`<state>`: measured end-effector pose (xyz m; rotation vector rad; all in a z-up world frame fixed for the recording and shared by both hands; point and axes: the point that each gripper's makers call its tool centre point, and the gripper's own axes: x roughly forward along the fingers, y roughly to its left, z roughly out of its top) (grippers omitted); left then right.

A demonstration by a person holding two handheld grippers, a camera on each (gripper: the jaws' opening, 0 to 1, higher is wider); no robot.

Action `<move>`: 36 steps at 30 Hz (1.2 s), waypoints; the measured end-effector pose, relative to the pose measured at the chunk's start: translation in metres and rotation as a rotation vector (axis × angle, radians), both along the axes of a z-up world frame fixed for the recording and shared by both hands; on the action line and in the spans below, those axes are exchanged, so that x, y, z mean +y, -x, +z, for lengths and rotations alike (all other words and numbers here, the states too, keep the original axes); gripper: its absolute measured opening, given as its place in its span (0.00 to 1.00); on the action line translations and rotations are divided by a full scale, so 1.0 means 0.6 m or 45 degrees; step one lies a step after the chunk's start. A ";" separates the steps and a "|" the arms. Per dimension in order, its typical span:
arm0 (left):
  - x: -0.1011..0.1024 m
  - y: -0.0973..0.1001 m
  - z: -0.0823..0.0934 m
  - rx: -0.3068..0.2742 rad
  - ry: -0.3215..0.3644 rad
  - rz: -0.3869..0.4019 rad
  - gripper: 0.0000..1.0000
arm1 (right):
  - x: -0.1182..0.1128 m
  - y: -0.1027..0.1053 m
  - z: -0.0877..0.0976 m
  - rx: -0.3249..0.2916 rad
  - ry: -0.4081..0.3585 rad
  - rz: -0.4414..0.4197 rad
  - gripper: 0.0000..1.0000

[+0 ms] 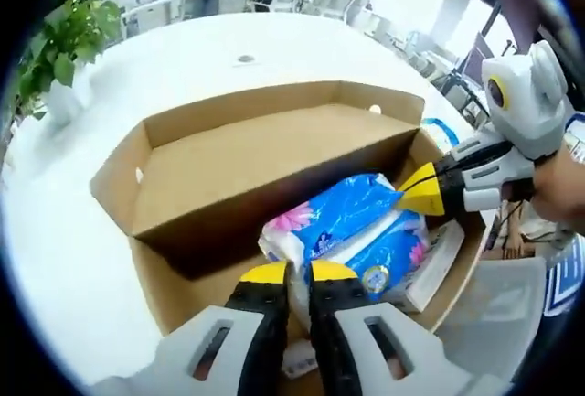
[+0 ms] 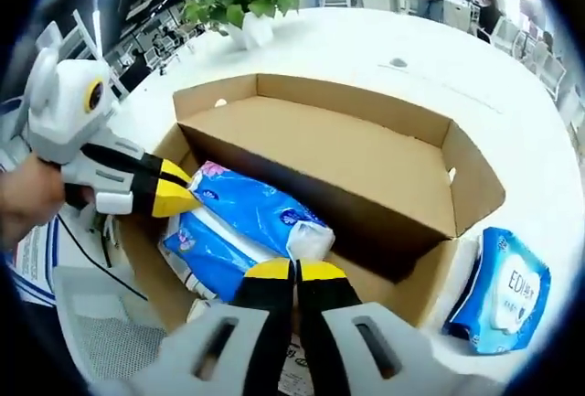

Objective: Operate the shoe box by opening the lid, removing the specified soft item, and placing it in the target area until the item is outside and the box remains undamaged.

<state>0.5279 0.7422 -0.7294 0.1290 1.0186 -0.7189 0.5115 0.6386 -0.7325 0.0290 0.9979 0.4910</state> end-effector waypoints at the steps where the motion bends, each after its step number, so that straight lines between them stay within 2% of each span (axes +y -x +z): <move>1: -0.001 0.000 0.004 -0.004 0.002 -0.002 0.04 | -0.001 0.001 0.005 -0.004 -0.004 -0.002 0.00; 11: -0.019 0.013 0.055 -0.039 0.036 -0.037 0.04 | -0.019 0.011 0.052 -0.070 -0.024 -0.035 0.00; 22: -0.060 0.017 0.090 -0.068 0.068 -0.076 0.04 | -0.060 0.018 0.094 -0.120 -0.023 -0.073 0.00; 27: -0.085 0.019 0.113 -0.069 0.088 -0.105 0.04 | -0.083 0.022 0.106 -0.130 -0.024 -0.090 0.00; 36: -0.135 0.024 0.133 -0.087 0.109 -0.163 0.04 | -0.132 0.029 0.126 -0.153 -0.012 -0.122 0.00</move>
